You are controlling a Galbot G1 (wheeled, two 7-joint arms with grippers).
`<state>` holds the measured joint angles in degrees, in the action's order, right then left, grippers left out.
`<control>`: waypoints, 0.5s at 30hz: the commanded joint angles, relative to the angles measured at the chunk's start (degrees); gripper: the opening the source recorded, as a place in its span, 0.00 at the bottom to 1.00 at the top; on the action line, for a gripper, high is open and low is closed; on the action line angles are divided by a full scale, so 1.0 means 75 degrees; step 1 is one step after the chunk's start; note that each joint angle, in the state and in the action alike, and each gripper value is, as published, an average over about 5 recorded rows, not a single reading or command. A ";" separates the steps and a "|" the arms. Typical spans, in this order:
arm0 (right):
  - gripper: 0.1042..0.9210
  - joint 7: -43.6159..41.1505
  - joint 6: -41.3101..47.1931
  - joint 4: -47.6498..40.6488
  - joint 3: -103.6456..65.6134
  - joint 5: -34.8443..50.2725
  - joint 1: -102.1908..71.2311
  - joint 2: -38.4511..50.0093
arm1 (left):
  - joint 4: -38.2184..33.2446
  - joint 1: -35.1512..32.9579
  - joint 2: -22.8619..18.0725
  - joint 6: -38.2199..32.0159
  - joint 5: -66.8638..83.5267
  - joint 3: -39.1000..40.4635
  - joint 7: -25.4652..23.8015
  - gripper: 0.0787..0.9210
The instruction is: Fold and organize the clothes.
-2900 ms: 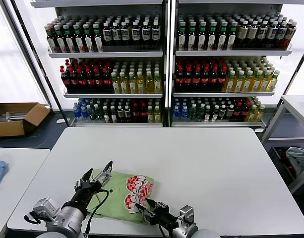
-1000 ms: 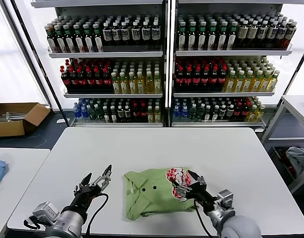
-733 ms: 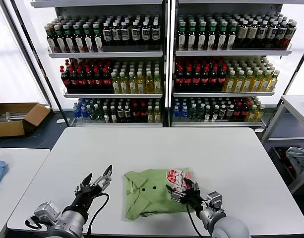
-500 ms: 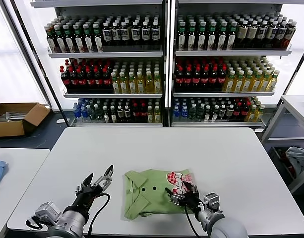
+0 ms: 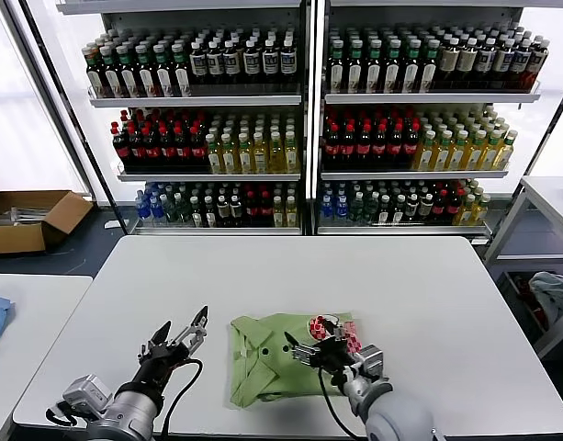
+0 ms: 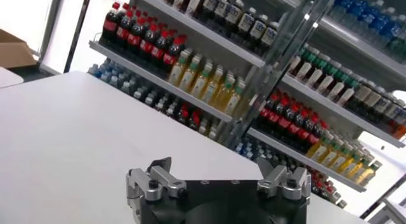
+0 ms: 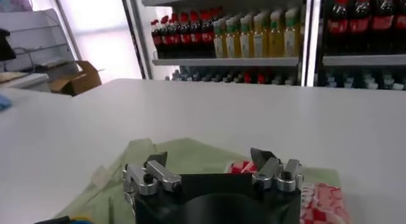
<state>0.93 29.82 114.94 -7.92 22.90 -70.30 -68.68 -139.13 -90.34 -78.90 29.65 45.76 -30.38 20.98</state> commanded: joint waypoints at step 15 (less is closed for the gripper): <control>0.88 0.0205 -0.0604 0.1461 -0.0898 0.0025 -0.0009 0.0213 | 0.0011 0.0012 0.0019 -0.0050 -0.0209 -0.0140 -0.0197 0.88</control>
<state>3.98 30.58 115.49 -5.87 20.49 -70.00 -68.54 -139.52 -90.35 -79.22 29.50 45.15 -30.73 20.58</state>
